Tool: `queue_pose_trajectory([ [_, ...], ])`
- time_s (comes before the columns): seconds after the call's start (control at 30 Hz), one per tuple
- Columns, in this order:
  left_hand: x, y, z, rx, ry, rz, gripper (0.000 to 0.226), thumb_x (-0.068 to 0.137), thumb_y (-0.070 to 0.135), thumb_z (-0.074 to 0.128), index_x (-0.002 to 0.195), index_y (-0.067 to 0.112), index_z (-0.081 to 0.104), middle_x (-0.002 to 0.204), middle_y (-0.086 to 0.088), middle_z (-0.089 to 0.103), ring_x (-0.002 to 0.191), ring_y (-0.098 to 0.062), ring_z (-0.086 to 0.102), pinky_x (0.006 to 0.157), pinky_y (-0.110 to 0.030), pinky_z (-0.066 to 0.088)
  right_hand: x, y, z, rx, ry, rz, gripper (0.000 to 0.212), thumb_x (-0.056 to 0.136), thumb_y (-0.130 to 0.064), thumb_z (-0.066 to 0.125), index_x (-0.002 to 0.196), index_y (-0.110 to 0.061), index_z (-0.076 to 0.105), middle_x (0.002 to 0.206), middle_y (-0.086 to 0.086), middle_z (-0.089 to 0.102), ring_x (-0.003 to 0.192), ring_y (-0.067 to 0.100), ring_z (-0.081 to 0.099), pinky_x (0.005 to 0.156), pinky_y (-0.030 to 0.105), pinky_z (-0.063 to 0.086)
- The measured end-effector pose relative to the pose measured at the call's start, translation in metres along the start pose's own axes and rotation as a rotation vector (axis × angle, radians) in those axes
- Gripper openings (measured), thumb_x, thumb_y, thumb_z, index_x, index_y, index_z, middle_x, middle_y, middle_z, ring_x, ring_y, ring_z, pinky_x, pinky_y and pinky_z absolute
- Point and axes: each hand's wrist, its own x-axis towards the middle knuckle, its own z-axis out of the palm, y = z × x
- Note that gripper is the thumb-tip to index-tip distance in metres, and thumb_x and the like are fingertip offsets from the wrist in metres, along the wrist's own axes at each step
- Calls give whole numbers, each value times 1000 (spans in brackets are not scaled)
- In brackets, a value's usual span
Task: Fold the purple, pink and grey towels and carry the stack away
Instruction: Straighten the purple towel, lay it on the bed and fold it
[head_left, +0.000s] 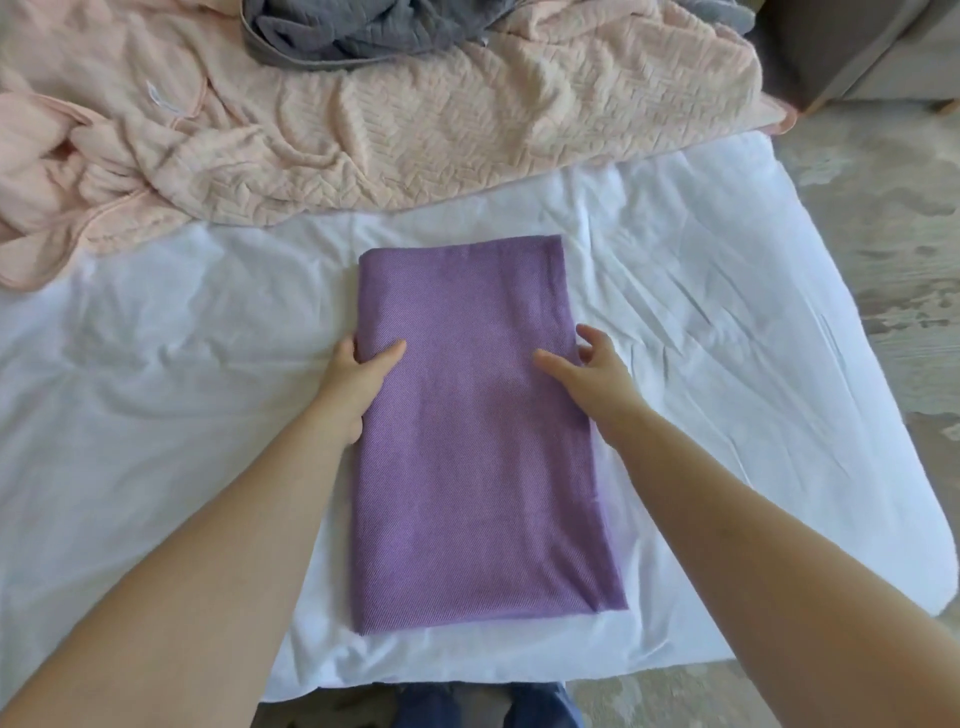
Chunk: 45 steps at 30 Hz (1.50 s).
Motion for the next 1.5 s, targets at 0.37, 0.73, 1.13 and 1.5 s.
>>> queue_pose_trajectory([
  [0.37, -15, 81, 138, -170, -325, 246, 47, 90, 3, 59, 129, 25, 45, 115, 0, 64, 103, -19, 64, 89, -36, 54, 0, -21, -130, 177, 186, -223, 15, 84, -13, 68, 93, -22, 62, 88, -2, 67, 78, 8, 63, 72, 28, 52],
  [0.73, 9, 28, 239, 100, -159, 40, 66, 81, 50, 67, 135, 24, 40, 128, 6, 56, 110, -13, 60, 95, -36, 50, 64, 29, -226, -14, 165, 37, 46, 83, -46, 66, 119, -24, 50, 92, -10, 60, 71, 5, 57, 60, 22, 44],
  [1.13, -130, -53, 237, 415, 62, 189, 76, 89, 30, 64, 148, 14, 19, 147, -11, 40, 128, -24, 46, 92, -16, 32, -26, 93, -252, -276, 170, -79, 53, 88, -24, 64, 134, -27, 38, 104, -5, 57, 96, 18, 56, 83, 28, 38],
  [1.5, -152, -51, 261, 1168, 127, 852, 65, 93, 44, 46, 149, 15, 30, 157, -12, 24, 142, -31, 29, 115, -47, 20, -33, 72, -210, -949, 379, -531, 64, 91, -40, 41, 150, -22, 21, 158, -6, 12, 147, 21, 8, 117, 40, 7],
])
